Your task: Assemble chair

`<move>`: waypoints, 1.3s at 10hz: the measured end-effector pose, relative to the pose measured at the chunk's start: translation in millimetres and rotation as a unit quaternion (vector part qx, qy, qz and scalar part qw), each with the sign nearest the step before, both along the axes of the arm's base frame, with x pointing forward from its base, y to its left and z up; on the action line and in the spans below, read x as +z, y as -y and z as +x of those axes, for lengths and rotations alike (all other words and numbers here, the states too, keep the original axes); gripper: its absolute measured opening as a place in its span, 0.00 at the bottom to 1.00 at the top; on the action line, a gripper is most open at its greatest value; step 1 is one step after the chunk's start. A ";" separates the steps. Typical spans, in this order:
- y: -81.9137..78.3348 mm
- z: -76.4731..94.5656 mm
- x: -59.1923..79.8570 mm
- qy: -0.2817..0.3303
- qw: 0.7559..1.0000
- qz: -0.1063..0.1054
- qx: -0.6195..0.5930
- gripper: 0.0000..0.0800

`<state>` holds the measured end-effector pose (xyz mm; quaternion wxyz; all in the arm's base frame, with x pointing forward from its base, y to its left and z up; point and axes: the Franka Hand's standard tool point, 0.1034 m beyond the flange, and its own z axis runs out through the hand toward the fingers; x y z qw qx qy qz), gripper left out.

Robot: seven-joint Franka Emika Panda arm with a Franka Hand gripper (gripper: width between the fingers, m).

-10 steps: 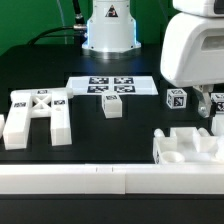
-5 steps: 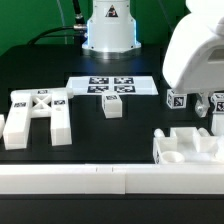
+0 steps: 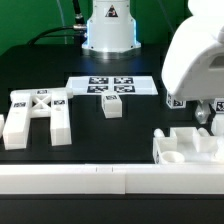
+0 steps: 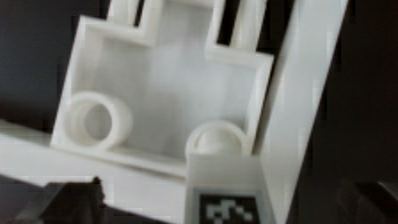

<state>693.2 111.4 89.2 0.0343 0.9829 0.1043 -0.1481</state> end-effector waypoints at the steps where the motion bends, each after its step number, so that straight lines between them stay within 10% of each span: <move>1: -1.1 -0.8 3.4 0.004 1.000 0.000 -0.002 0.81; 13: -6.7 -1.8 -12.1 0.061 0.998 0.009 0.012 0.81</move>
Offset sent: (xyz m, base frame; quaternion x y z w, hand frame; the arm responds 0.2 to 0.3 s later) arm 0.0146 0.0070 0.0001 -0.0044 -0.0048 0.0103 0.9999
